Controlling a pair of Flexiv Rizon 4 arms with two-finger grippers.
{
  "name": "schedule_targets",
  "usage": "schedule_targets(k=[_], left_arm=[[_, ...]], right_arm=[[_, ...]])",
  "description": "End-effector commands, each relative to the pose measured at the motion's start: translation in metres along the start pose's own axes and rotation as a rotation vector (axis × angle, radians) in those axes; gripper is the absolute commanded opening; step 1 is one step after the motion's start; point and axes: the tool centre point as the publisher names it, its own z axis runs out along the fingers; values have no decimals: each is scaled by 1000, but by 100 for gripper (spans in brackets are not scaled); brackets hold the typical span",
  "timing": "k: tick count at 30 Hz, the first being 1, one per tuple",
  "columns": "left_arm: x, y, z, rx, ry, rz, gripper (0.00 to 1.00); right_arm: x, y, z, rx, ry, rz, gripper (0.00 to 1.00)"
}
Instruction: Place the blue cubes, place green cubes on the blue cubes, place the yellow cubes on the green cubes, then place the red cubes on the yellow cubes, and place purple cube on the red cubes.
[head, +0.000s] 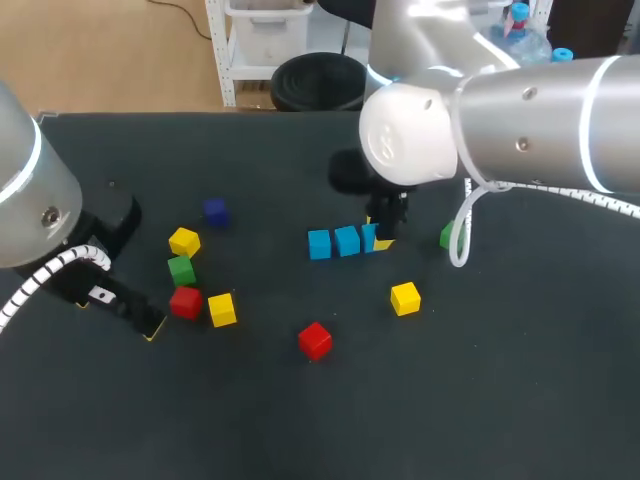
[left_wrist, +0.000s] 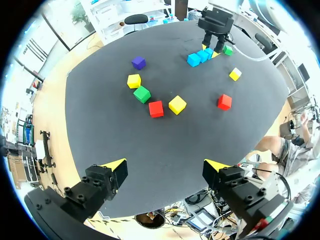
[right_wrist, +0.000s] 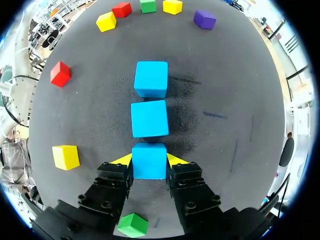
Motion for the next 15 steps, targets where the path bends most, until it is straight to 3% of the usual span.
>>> schedule_targets(k=[1,15], left_arm=[[0,1,1,3,0,2,100],[0,1,1,3,0,2,100]], right_arm=[[2,2,0,2,-2,0,5],[1,5,0,-2,-3,-7,2]])
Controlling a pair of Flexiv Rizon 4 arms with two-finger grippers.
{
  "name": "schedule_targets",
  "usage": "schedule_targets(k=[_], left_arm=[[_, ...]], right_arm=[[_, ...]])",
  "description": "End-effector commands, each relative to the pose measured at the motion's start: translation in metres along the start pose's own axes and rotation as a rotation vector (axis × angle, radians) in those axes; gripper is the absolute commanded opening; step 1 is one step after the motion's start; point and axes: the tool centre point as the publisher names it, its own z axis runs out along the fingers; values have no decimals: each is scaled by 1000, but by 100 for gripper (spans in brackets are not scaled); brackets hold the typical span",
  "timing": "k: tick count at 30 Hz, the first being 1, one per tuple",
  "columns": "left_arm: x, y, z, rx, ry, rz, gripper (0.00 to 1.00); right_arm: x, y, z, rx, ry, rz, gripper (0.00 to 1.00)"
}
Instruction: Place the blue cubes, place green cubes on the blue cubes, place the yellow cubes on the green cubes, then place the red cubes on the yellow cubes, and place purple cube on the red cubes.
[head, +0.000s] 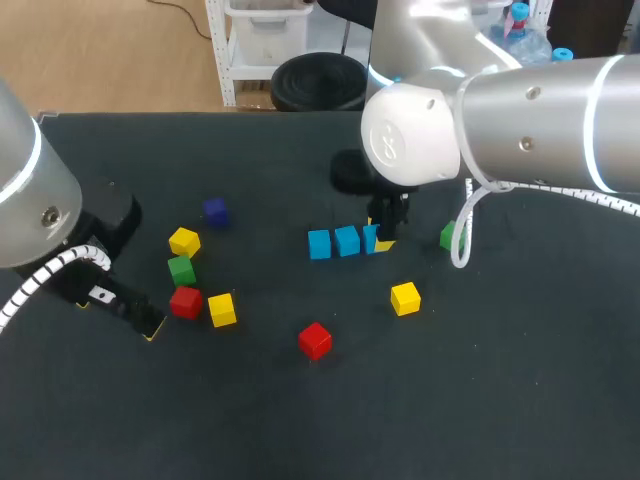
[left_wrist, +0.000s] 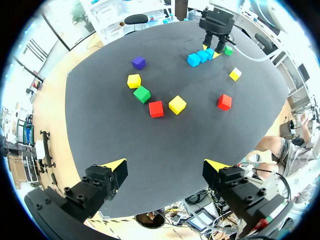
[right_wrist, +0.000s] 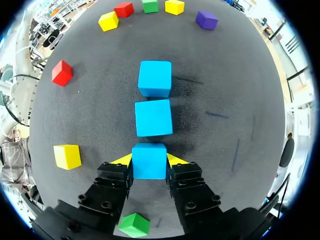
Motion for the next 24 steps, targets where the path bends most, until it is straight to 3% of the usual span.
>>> schedule_targets(k=[1,5,7,8,9,10,11,18,24], left_arm=[[0,1,1,3,0,2,100],[0,1,1,3,0,2,100],[0,1,1,3,0,2,100],[0,1,1,3,0,2,100],[0,1,1,3,0,2,100],[0,1,1,3,0,2,100],[0,1,1,3,0,2,100],[0,1,1,3,0,2,100],[0,1,1,3,0,2,100]], right_arm=[[1,2,1,1,-2,-1,2],[2,2,1,0,-3,1,4],[2,3,1,2,-4,2,15],[2,3,0,4,-4,3,35],[2,3,0,5,-3,4,49],[2,4,0,6,-3,4,91],[2,4,-1,9,-1,8,100],[5,3,-6,28,-1,14,100],[19,8,-26,81,22,57,100]])
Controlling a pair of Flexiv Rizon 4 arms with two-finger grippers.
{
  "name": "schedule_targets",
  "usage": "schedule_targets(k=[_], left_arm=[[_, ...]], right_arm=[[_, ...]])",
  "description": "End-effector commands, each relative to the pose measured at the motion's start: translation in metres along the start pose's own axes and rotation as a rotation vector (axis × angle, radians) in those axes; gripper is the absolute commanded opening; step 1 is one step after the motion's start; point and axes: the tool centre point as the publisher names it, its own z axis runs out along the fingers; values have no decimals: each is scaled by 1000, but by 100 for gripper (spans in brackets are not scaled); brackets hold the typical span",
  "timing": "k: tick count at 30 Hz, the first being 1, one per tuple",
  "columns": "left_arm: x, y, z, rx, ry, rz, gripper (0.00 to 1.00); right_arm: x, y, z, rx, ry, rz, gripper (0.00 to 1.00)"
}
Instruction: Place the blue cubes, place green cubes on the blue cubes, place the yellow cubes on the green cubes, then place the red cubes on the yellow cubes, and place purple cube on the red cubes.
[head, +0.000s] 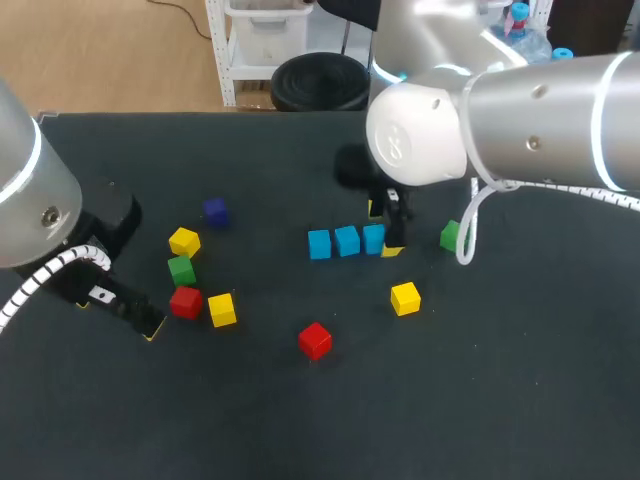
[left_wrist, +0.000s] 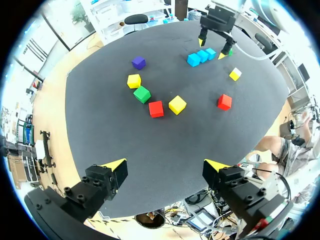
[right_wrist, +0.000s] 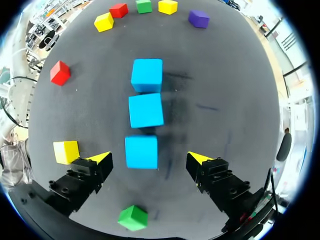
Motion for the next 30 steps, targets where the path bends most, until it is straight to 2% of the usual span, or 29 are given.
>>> schedule_targets(k=[1,8,12,15,29,30], left_arm=[[0,1,1,3,0,2,100],[0,1,1,3,0,2,100],[0,1,1,3,0,2,100],[0,1,1,3,0,2,100],[0,1,1,3,0,2,100],[0,1,1,3,0,2,100]], right_arm=[[15,15,-18,52,9,32,100],[46,32,-39,93,39,135,100],[62,39,-43,67,44,191,100],[60,47,-48,53,45,212,100],[60,47,-48,53,45,212,100],[53,49,-43,60,64,195,100]])
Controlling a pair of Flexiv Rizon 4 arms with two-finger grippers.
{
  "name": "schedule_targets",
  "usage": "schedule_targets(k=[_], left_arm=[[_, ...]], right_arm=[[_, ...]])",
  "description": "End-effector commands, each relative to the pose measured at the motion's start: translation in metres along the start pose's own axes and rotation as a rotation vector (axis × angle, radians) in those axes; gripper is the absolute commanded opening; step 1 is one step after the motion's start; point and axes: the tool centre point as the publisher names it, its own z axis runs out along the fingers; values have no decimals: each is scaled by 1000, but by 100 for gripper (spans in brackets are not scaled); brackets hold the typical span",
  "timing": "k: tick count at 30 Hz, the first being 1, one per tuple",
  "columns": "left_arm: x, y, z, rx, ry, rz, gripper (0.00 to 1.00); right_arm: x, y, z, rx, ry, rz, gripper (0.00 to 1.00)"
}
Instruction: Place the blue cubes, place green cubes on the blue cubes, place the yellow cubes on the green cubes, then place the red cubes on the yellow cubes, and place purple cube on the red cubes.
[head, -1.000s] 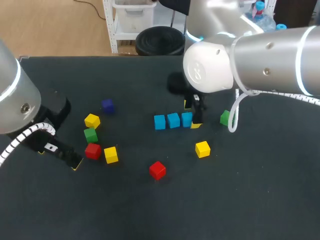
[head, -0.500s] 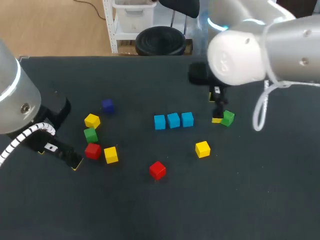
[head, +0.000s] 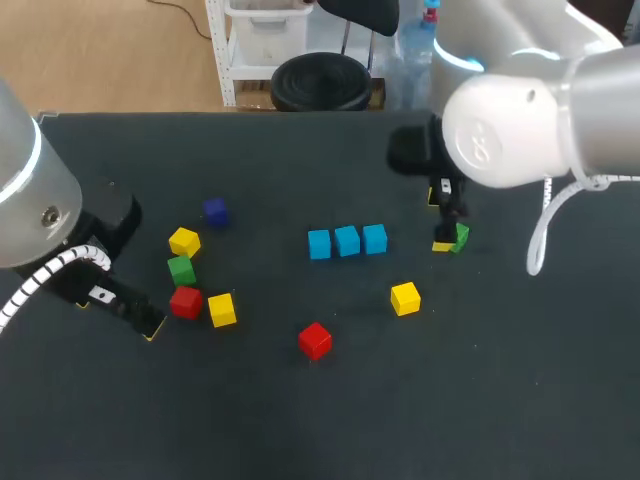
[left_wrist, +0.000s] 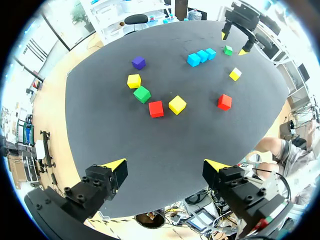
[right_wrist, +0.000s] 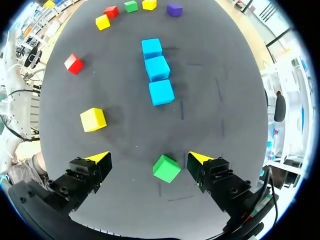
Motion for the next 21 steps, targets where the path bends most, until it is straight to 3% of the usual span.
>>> schedule_targets(k=[1,10,21], left_arm=[[0,1,1,3,0,2,100],[0,1,1,3,0,2,100],[0,1,1,3,0,2,100]], right_arm=[[-10,6,8,28,38,-18,100],[6,-3,23,-3,-5,140,100],[24,-15,3,58,4,237,100]])
